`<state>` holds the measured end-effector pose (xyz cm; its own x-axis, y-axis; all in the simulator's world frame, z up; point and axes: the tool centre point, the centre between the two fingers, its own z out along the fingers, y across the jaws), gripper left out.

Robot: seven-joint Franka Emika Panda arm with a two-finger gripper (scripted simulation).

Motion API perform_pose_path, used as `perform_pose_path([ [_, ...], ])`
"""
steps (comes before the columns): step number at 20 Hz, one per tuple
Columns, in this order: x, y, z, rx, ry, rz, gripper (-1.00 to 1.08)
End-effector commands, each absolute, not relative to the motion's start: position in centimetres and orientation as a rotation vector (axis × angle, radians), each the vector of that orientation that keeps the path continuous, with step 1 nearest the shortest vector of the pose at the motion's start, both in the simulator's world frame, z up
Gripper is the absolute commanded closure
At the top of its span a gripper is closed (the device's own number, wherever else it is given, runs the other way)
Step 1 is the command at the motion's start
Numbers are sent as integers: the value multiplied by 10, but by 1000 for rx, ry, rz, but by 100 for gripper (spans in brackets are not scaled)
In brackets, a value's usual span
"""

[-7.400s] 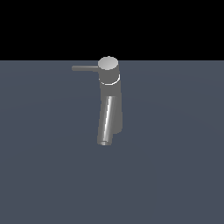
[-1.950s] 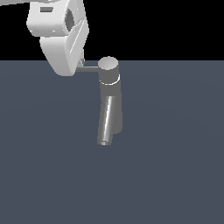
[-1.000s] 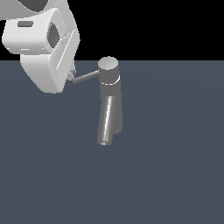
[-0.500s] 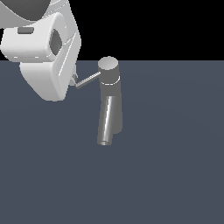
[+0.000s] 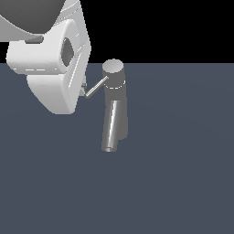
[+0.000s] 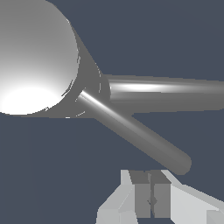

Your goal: Turn on the faucet by rotating a designated handle.

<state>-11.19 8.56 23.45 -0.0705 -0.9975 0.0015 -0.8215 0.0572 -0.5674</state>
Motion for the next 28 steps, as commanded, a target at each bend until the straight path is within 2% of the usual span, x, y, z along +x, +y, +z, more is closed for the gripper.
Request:
perform_pose_path([
  [1, -117, 69, 229, -1796, 1987, -610, 108],
  [8, -128, 60, 222, -1795, 1990, -610, 108],
  [9, -124, 70, 227, -1807, 1962, -614, 108],
  [28, -131, 34, 223, -1802, 1974, -612, 108],
])
